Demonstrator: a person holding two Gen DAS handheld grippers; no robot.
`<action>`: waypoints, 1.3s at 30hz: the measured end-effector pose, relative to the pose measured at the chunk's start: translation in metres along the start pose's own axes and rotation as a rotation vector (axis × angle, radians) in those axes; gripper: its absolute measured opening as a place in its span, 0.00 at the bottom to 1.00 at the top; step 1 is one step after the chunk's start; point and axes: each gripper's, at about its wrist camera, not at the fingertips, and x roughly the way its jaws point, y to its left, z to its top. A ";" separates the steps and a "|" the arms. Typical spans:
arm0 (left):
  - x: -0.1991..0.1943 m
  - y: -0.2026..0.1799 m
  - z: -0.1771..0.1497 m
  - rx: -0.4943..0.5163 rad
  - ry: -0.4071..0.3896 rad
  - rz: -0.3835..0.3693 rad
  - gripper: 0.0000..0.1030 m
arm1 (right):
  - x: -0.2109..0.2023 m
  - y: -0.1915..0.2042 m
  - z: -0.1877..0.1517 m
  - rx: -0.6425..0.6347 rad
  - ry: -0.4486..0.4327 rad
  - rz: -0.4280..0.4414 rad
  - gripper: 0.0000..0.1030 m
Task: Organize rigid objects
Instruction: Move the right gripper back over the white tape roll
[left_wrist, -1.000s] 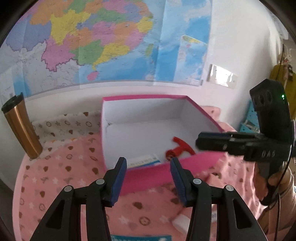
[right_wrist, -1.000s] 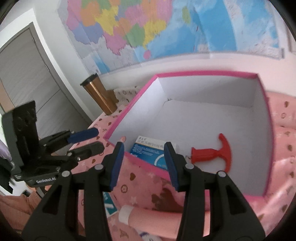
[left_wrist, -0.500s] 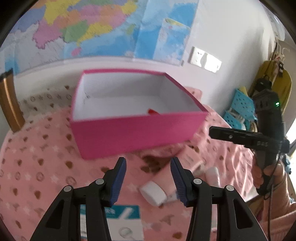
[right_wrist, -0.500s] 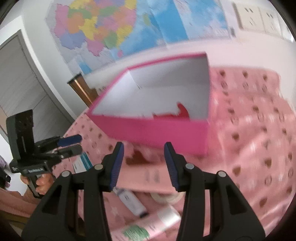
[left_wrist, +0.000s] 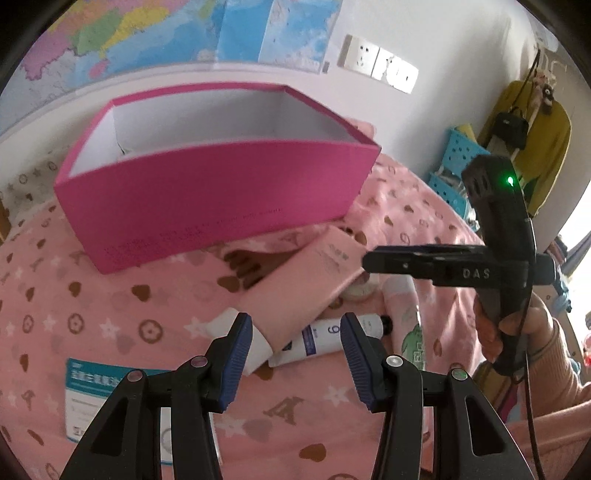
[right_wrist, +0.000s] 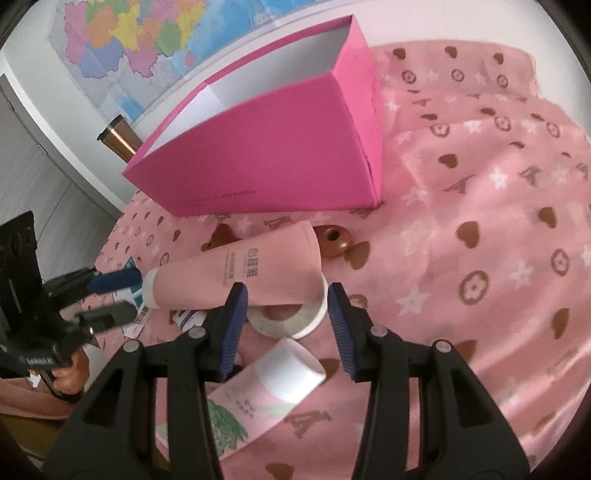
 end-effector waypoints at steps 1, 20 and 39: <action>0.002 0.001 -0.001 -0.004 0.007 0.001 0.49 | 0.003 0.000 0.001 0.005 0.002 0.000 0.46; 0.003 0.042 0.009 -0.094 -0.032 0.208 0.52 | 0.023 0.048 0.019 -0.106 0.012 0.098 0.48; 0.007 0.033 0.014 -0.074 -0.034 0.202 0.52 | 0.023 0.019 0.007 -0.190 0.082 -0.170 0.28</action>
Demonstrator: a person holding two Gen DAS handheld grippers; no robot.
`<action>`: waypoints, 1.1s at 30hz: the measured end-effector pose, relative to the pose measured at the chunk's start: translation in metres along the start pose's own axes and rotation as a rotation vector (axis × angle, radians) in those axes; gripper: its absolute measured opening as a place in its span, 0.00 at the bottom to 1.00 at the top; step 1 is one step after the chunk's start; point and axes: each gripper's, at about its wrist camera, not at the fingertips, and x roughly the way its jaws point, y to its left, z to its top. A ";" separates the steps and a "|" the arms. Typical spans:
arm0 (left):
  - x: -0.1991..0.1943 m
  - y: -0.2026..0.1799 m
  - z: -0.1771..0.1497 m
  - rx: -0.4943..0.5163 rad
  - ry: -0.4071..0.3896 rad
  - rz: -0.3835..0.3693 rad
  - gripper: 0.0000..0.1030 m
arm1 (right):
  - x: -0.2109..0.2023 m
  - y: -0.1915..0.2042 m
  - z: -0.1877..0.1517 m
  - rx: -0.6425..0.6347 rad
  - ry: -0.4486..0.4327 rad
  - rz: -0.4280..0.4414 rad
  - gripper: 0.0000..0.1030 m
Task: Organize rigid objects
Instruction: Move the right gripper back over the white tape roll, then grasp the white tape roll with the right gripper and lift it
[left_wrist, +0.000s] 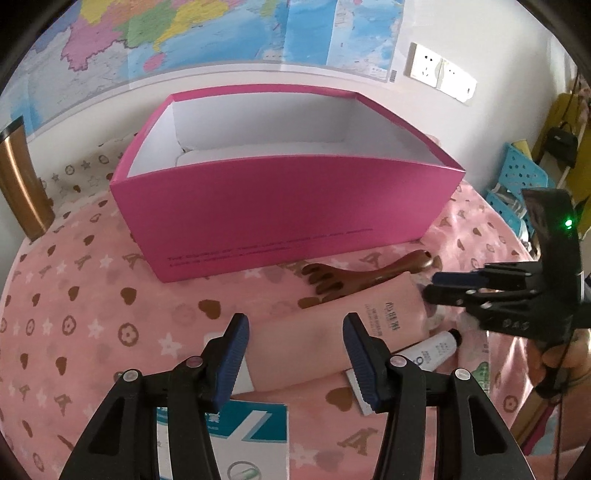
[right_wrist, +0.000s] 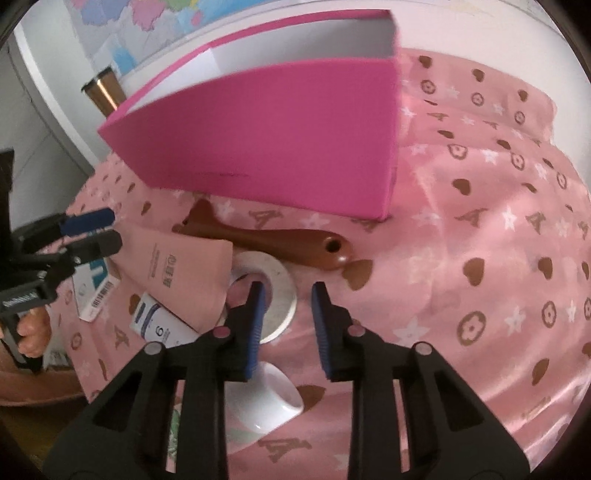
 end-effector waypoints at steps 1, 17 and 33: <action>0.000 -0.001 0.000 0.000 0.002 -0.005 0.52 | 0.001 0.003 0.001 -0.014 -0.001 -0.010 0.28; -0.001 -0.024 -0.001 0.052 0.012 -0.122 0.52 | -0.022 -0.002 0.000 -0.009 -0.095 -0.141 0.16; -0.013 -0.071 0.029 0.133 -0.005 -0.392 0.44 | -0.066 0.016 0.018 -0.024 -0.240 -0.038 0.16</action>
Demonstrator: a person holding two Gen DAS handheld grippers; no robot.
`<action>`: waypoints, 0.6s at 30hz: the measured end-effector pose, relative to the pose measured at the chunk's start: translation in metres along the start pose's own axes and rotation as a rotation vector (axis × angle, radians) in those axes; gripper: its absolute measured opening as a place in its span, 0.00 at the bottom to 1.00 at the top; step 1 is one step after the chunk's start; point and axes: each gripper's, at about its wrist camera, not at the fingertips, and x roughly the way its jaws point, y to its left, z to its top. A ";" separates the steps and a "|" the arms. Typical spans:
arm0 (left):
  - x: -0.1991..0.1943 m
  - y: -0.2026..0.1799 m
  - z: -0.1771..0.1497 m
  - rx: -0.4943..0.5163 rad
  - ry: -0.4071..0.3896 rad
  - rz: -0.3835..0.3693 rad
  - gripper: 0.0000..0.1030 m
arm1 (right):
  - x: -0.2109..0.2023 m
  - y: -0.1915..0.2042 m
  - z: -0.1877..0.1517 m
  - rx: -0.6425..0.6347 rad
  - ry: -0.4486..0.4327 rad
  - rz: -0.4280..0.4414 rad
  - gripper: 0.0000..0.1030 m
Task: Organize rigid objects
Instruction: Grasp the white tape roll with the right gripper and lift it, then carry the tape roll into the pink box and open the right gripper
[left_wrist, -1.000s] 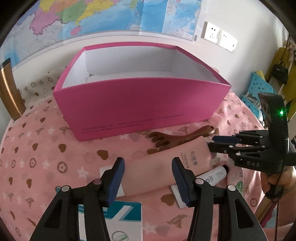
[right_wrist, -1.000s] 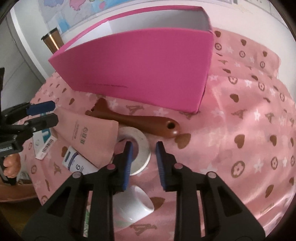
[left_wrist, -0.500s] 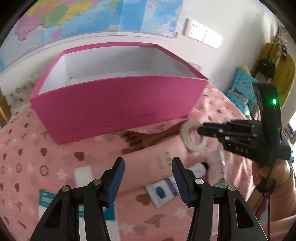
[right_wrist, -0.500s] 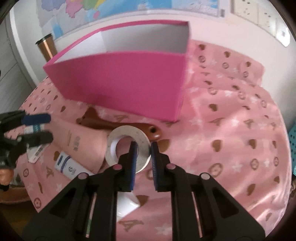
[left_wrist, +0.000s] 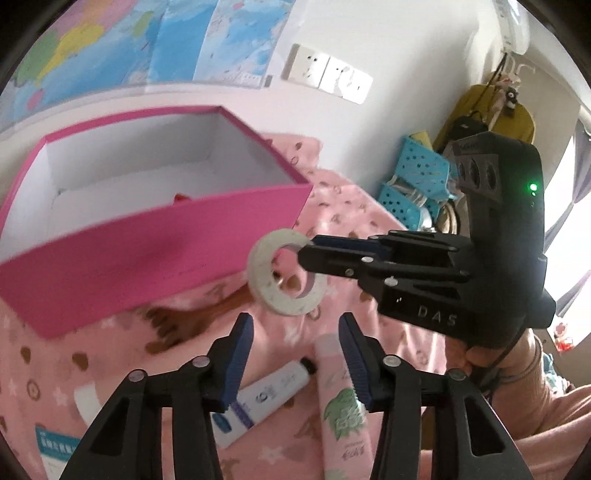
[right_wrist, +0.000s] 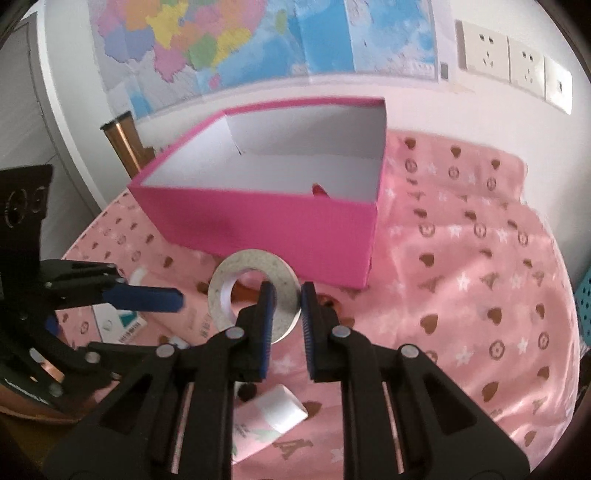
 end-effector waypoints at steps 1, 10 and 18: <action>0.000 0.000 0.003 0.001 -0.004 -0.002 0.43 | -0.002 0.001 0.003 -0.003 -0.007 0.002 0.16; -0.010 0.006 0.026 0.006 -0.050 0.014 0.41 | -0.008 0.004 0.029 -0.033 -0.064 0.014 0.16; -0.010 0.014 0.052 -0.002 -0.079 0.032 0.41 | -0.009 -0.001 0.050 -0.040 -0.092 0.018 0.16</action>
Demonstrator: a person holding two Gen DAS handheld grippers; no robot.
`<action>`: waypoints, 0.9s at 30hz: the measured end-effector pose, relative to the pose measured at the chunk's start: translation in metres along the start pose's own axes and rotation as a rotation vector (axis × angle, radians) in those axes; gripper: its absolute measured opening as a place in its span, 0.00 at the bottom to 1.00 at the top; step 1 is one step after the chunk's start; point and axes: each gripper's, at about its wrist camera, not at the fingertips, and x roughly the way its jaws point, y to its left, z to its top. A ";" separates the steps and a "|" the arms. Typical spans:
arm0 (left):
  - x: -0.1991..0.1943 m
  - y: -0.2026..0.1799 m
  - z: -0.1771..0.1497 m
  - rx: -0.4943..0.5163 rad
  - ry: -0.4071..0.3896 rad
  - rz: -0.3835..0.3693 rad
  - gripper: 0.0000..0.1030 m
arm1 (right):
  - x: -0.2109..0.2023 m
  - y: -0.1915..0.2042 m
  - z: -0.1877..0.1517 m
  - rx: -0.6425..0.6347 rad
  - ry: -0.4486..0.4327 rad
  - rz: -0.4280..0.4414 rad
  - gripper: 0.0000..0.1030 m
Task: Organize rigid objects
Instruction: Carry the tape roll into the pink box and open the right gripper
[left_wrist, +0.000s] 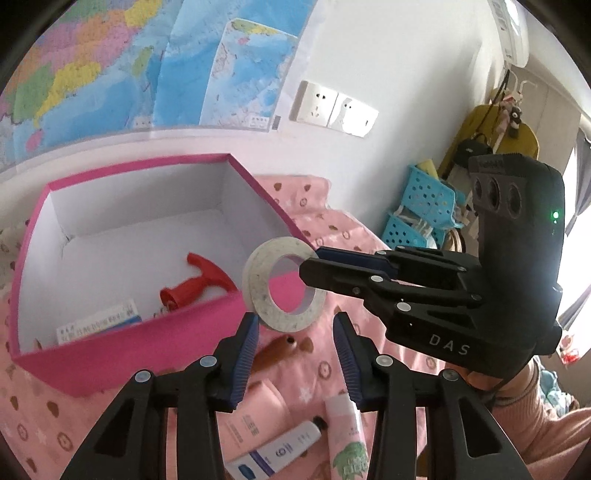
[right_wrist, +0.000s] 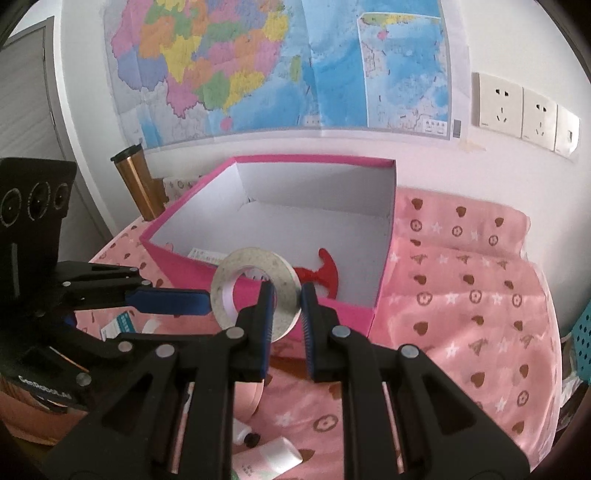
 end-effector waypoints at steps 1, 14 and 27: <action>0.001 0.001 0.003 0.000 -0.001 0.002 0.41 | 0.001 -0.001 0.003 0.003 -0.002 0.003 0.16; 0.019 0.020 0.031 -0.034 0.021 0.039 0.41 | 0.026 -0.024 0.025 0.066 0.016 0.045 0.16; 0.052 0.042 0.031 -0.093 0.091 0.059 0.41 | 0.059 -0.036 0.022 0.106 0.108 0.022 0.19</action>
